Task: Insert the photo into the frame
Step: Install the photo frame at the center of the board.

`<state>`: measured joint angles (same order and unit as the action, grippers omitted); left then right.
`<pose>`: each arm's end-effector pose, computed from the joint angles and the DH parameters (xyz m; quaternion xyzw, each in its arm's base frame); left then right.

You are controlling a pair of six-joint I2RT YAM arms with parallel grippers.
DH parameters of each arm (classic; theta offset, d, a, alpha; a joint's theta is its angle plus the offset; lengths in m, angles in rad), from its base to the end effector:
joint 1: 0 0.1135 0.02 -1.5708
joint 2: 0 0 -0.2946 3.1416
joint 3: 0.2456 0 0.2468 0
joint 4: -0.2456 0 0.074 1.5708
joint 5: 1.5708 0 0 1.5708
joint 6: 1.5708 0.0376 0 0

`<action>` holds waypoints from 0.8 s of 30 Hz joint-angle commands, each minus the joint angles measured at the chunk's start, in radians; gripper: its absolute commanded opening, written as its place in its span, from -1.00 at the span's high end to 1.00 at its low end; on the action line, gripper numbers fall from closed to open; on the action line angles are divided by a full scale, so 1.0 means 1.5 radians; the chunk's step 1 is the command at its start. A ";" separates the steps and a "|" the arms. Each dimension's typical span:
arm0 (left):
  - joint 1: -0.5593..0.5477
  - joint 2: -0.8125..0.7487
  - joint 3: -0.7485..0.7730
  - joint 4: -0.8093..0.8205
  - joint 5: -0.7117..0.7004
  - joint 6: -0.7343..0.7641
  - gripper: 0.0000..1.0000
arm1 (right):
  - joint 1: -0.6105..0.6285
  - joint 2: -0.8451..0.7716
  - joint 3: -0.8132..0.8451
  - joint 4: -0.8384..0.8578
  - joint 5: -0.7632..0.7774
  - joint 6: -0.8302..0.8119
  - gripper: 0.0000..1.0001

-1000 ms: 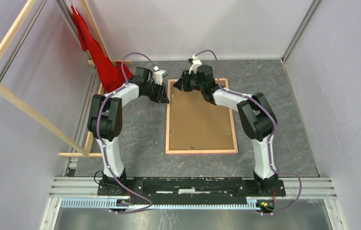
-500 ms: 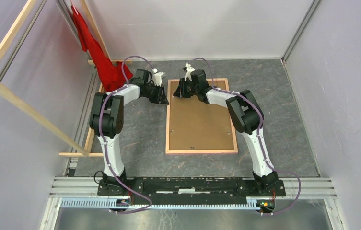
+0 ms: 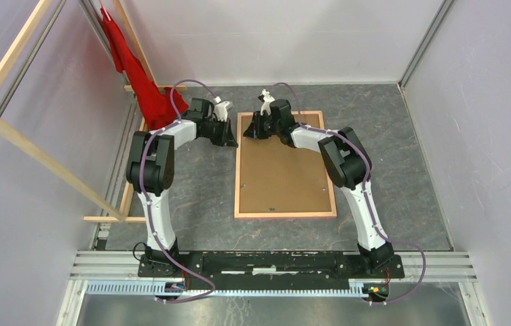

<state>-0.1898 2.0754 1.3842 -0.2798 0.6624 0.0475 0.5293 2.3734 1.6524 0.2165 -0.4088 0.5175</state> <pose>0.4313 -0.1064 0.1795 0.2023 0.8857 -0.3297 0.2566 0.4640 0.2887 0.1528 -0.1081 0.8427 0.4002 0.3437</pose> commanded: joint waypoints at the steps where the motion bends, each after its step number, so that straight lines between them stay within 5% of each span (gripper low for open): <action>1: -0.005 0.022 -0.009 0.010 -0.014 -0.009 0.81 | 0.002 0.027 0.020 0.013 -0.025 0.012 0.50; 24: -0.023 0.026 -0.006 -0.003 -0.020 0.009 0.94 | 0.002 0.055 0.059 0.018 -0.086 0.025 0.74</action>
<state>-0.1890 2.0750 1.3846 -0.2783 0.6640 0.0463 0.5179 2.4332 1.7145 0.2348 -0.4965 0.5415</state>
